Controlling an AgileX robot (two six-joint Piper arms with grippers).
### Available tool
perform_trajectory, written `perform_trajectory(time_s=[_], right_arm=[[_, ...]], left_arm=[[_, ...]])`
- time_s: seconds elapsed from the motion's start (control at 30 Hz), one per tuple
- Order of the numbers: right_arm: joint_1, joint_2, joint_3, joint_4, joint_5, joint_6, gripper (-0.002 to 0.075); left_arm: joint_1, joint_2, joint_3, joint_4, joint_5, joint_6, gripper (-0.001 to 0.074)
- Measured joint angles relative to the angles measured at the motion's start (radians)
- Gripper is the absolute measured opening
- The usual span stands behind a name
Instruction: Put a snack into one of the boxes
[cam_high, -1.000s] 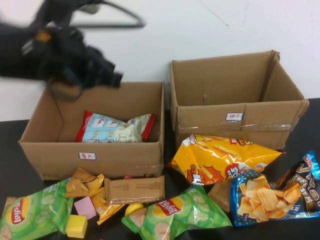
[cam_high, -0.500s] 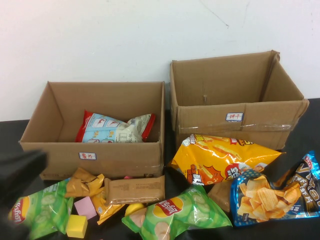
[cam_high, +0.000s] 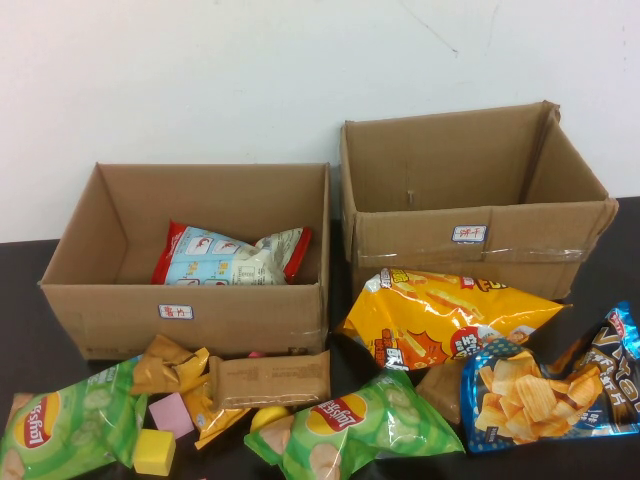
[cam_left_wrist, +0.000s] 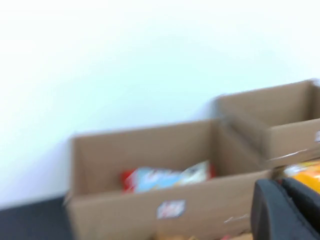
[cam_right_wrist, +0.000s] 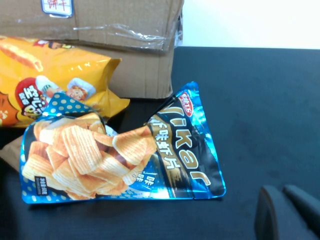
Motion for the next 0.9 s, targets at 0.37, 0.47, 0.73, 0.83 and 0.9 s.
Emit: perform_trajectory(time_s=[0.37, 0.47, 0.73, 0.83, 0.9], right_arm=[[0.000, 0.000, 0.000, 0.000, 0.000, 0.000, -0.0001], [0.000, 0.000, 0.000, 0.000, 0.000, 0.000, -0.0001], [0.000, 0.000, 0.000, 0.000, 0.000, 0.000, -0.0001], [0.000, 0.000, 0.000, 0.000, 0.000, 0.000, -0.0001], [0.000, 0.000, 0.000, 0.000, 0.000, 0.006, -0.0001]], left_arm=[[0.230, -0.005, 0.199, 0.071, 0.006, -0.043, -0.0001], [0.230, -0.005, 0.247, 0.071, -0.007, -0.043, -0.0001], [0.230, -0.005, 0.290, 0.092, -0.052, -0.077, -0.0001], [0.230, -0.005, 0.290, 0.096, -0.052, -0.084, -0.0001], [0.230, -0.005, 0.290, 0.098, -0.052, -0.095, -0.0001]])
